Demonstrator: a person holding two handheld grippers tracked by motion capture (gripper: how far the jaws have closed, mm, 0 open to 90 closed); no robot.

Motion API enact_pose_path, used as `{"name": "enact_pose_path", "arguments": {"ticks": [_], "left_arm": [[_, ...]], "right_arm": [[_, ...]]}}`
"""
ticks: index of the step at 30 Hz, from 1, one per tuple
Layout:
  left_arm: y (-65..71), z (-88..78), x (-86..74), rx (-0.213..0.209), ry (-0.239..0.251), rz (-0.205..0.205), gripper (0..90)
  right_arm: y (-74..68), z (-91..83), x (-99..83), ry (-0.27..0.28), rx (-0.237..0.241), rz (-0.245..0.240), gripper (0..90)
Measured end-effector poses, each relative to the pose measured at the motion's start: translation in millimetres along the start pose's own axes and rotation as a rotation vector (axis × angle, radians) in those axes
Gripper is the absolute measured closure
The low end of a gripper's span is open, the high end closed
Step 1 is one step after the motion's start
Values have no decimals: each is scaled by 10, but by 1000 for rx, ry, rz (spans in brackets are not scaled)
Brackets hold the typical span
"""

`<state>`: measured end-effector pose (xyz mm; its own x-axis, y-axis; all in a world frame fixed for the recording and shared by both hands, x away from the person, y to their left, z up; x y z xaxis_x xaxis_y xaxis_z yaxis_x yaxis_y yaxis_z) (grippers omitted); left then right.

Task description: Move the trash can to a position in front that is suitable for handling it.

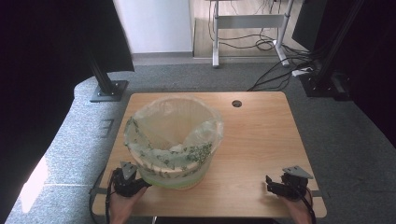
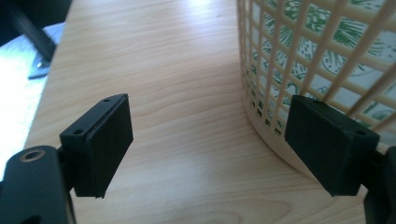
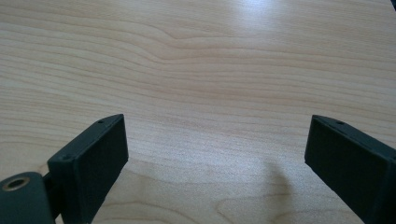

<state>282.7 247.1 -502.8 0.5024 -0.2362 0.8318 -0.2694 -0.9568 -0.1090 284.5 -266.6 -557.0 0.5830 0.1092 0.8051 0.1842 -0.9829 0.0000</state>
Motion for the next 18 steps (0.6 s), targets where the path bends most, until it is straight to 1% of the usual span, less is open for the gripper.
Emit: {"name": "enact_pose_path", "arguments": {"ticks": [5,12,16,17,18], "left_arm": [[102,73,57,-38,3,25,147],[217,161,113,-74,7,16,145],[247,190,129,-74,8,10,145],[263,203,138,-74,7,5,145],[302,228,157,-79,10,9,145]], "right_arm": [[-4,5,-4,-4,-3,-4,63],[-33,28,-4,-10,-4,-12,64],[-39,35,-10,-16,-5,-18,64],[-37,38,-11,-17,-6,-16,64],[-33,47,-9,-19,-4,-10,64]]}}
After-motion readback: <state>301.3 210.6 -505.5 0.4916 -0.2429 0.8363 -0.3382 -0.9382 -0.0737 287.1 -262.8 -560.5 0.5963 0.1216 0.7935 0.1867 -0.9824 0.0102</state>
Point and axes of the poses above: each handheld gripper's, and its own axes: z roughly forward along the jaws, x roughly out of its top, y roughly to its right, the point moved 2 cm from there along z, roughly forward along the jaws, and after that the axes turned 4 degrees about y, right-handed, at the moved point
